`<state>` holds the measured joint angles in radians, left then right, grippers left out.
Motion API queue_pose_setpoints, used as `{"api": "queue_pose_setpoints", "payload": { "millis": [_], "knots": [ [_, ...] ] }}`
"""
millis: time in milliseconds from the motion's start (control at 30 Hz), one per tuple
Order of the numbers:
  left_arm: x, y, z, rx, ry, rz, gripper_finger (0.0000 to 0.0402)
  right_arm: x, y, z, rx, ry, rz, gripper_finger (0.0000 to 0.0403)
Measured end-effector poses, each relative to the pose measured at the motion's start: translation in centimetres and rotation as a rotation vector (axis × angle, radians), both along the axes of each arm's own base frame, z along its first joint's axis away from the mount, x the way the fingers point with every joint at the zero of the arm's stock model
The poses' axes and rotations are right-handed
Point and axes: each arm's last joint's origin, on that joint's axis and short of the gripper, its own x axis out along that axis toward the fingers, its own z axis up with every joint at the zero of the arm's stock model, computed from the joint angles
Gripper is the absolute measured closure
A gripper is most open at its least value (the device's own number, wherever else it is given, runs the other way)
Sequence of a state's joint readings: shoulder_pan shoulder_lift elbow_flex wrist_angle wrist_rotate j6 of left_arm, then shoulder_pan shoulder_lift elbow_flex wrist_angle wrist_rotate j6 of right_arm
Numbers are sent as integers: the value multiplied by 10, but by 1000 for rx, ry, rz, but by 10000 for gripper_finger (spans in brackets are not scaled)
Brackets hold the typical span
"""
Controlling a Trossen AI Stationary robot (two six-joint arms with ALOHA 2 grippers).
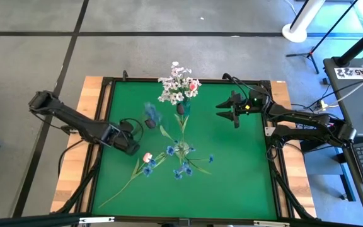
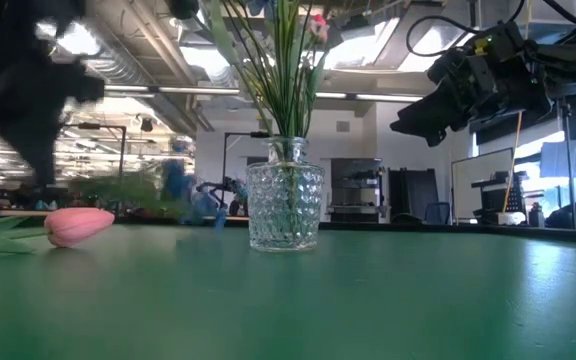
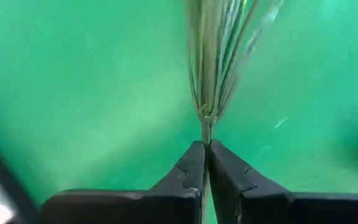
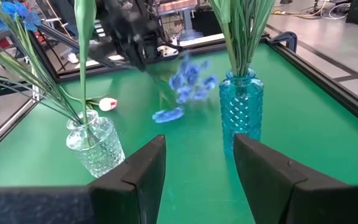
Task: Sort flowers into vase by color
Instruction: Put the blue flowers into the transparent vase
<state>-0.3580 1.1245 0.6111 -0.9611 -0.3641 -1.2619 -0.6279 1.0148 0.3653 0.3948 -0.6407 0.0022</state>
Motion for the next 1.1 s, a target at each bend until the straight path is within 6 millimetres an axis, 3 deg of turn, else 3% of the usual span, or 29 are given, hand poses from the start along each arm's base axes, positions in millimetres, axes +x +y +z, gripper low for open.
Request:
{"api": "queue_pose_setpoints", "payload": {
  "millis": [267,467,767,933,1100],
  "knots": [
    [6,-3,112,205,-170,115,401,0,0,0,20,-1,9,215],
    [-5,-1,175,338,-372,166,401,0,4,5,27,-51,117,215],
    [3,-2,234,521,-638,69,401,-4,8,31,-6,-226,175,215],
    [30,-15,265,592,-804,-86,401,-9,18,59,-40,-436,259,215],
    [68,-35,285,656,-943,-323,401,-12,42,89,-164,-715,332,215]
  ]
}}
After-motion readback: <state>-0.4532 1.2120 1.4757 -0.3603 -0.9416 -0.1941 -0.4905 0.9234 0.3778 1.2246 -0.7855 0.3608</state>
